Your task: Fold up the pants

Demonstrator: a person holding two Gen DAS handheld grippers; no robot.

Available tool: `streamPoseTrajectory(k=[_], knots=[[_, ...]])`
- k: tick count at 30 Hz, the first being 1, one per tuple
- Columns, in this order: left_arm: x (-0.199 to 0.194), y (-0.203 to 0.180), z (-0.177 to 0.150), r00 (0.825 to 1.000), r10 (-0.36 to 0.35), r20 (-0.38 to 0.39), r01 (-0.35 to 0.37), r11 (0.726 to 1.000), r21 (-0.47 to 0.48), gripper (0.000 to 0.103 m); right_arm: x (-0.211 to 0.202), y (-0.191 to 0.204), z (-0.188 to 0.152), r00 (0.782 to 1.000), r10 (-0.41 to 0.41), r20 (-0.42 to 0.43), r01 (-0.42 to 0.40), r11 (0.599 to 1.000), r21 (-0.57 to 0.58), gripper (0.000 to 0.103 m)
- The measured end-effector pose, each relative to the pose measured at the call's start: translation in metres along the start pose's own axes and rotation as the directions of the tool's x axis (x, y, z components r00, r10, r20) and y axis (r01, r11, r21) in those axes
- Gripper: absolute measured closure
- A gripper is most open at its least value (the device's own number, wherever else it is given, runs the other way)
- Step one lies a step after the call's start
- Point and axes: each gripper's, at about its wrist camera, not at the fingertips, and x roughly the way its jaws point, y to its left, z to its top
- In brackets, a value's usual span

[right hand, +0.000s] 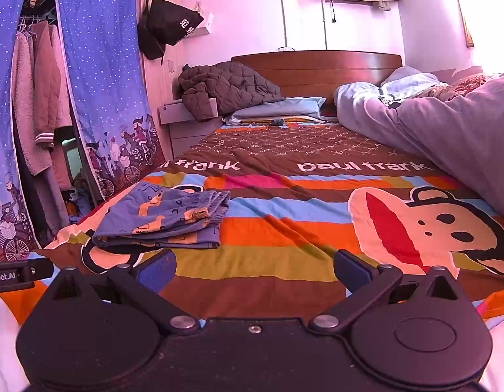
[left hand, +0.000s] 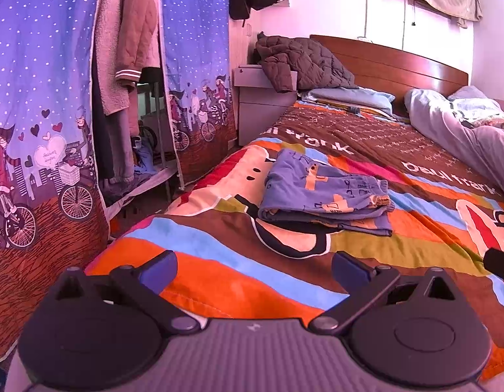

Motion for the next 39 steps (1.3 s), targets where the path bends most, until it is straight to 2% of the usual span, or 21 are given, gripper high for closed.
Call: streamPoseTrajectory(k=[23, 39], knots=[[0.0005, -0.0001, 0.0017, 1.0, -0.009, -0.009, 0.009, 1.0, -0.003, 0.0, -0.0099, 0.0037, 0.0022, 0.999, 0.024, 0.022, -0.023, 0.999, -0.023, 0.001], [0.0017, 0.0022, 0.0021, 1.0, -0.014, -0.021, 0.013, 1.0, -0.022, 0.0, -0.0068, 0.0032, 0.0019, 1.0, 0.01, 0.013, -0.01, 1.0, -0.023, 0.001]])
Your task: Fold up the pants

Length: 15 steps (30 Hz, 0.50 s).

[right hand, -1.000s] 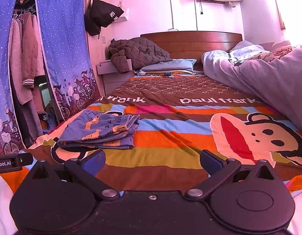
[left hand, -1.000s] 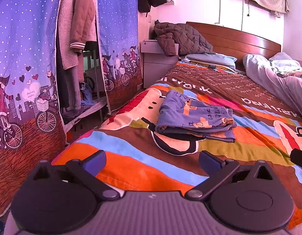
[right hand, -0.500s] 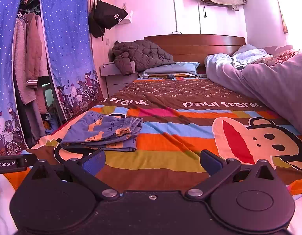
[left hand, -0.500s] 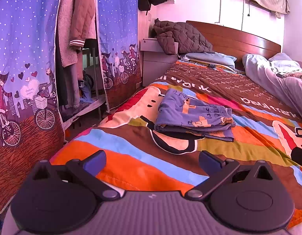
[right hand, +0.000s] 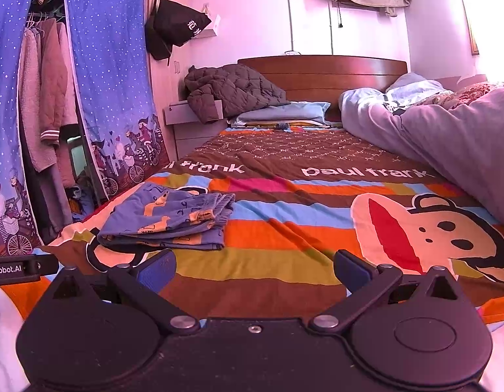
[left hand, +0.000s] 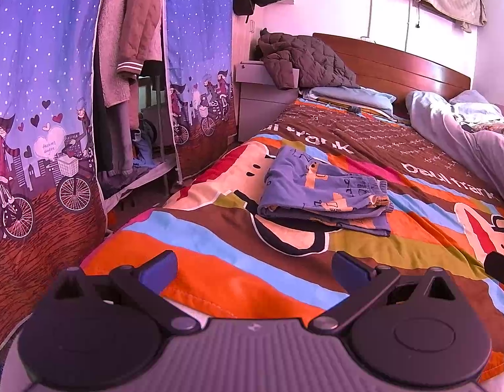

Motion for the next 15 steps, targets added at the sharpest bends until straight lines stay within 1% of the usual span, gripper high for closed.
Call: streamPoseTrajectory(k=[7, 11, 15], knots=[[0.0002, -0.0026, -0.0008, 1.0, 0.0, 0.002, 0.0, 1.0, 0.014, 0.0, 0.0005, -0.0017, -0.0005, 1.0, -0.007, -0.002, 0.007, 1.0, 0.0, 0.001], [0.0014, -0.0041, 0.0012, 1.0, -0.001, -0.018, 0.001, 0.999, 0.033, 0.0, 0.0006, 0.0, -0.0007, 1.0, -0.009, -0.005, 0.009, 1.0, -0.001, 0.001], [-0.0001, -0.001, 0.0025, 1.0, -0.011, -0.014, 0.011, 1.0, 0.012, 0.0, 0.0014, -0.0006, -0.0024, 1.0, -0.01, -0.008, 0.01, 1.0, -0.001, 0.001]])
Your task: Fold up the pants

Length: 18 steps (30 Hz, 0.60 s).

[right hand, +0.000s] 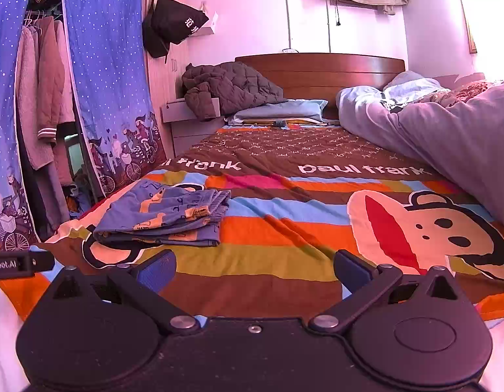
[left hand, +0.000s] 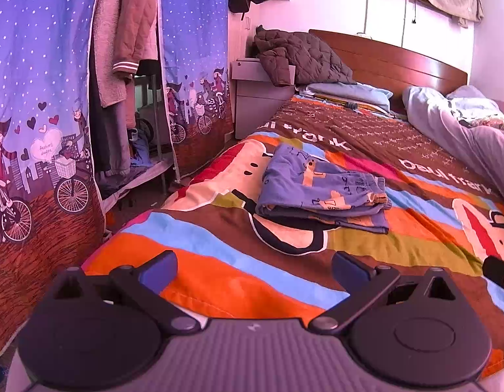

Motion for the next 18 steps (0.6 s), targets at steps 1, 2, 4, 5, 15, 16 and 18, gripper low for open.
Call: streamPoseTrajectory(k=[1, 2, 4, 5, 15, 16, 18], knots=[[0.0004, 0.001, 0.0, 1.0, -0.003, -0.005, 0.003, 1.0, -0.006, 0.0, -0.0001, -0.0003, -0.0004, 1.0, 0.0, 0.0, 0.0, 1.0, 0.0, 0.001], [0.0007, 0.0017, 0.0001, 1.0, -0.002, -0.009, 0.002, 1.0, -0.012, 0.0, 0.0, -0.0003, -0.0005, 1.0, 0.0, 0.0, 0.0, 1.0, 0.0, 0.001], [0.0015, 0.0022, 0.0002, 1.0, -0.001, -0.016, 0.001, 1.0, -0.017, 0.0, -0.0001, -0.0003, -0.0004, 1.0, 0.0, 0.0, 0.0, 1.0, 0.001, 0.001], [0.0016, 0.002, 0.0002, 1.0, -0.001, -0.018, 0.001, 1.0, -0.017, 0.0, -0.0002, -0.0003, -0.0004, 1.0, 0.001, 0.001, -0.001, 1.0, 0.001, 0.001], [0.0015, 0.0006, 0.0001, 1.0, -0.004, -0.019, 0.004, 1.0, -0.005, 0.0, -0.0004, 0.001, -0.0044, 1.0, 0.004, -0.009, -0.004, 1.0, -0.001, 0.001], [0.001, 0.0005, 0.0001, 1.0, -0.008, -0.016, 0.008, 1.0, -0.003, 0.0, -0.0006, 0.0017, -0.005, 1.0, 0.004, -0.01, -0.004, 1.0, -0.003, 0.001], [0.0003, 0.0005, 0.0003, 1.0, -0.018, -0.01, 0.018, 1.0, -0.003, 0.0, -0.0009, 0.0026, -0.0063, 1.0, 0.007, -0.013, -0.007, 1.0, -0.006, 0.001]])
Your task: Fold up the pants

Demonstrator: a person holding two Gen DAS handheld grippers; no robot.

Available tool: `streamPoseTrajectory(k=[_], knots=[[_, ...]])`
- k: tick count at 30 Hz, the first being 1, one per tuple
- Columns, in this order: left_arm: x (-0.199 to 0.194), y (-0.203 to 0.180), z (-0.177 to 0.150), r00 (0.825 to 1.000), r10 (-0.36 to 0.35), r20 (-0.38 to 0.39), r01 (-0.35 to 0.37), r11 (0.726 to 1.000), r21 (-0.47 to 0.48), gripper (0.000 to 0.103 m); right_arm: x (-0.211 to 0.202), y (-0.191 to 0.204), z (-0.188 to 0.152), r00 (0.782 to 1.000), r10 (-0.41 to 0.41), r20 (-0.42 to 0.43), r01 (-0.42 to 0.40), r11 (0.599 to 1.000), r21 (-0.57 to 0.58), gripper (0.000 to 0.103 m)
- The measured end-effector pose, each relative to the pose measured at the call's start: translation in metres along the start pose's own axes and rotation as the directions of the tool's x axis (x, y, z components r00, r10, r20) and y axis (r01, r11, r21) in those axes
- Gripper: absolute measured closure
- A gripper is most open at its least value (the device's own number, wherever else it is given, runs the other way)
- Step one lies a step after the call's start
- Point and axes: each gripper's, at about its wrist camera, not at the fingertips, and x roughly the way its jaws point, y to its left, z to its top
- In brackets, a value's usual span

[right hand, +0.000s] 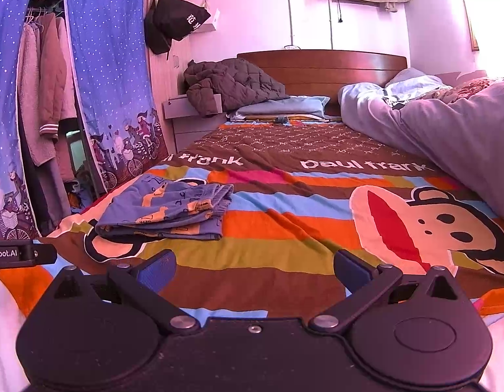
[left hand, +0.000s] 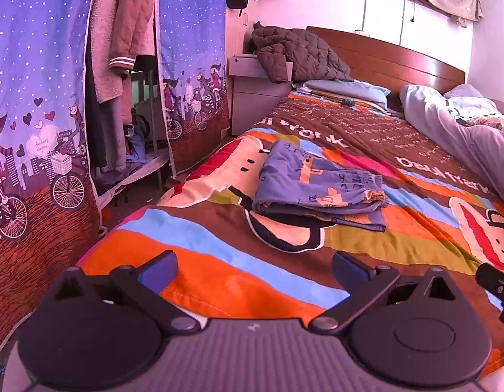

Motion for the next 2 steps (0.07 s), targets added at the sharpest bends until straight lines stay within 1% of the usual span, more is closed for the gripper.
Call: streamPoseTrajectory(k=[2], knots=[[0.0001, -0.0001, 0.0, 1.0, 0.001, 0.001, -0.001, 1.0, 0.0, 0.0, -0.0002, 0.001, -0.0001, 1.0, 0.002, -0.002, -0.002, 1.0, -0.002, 0.001]])
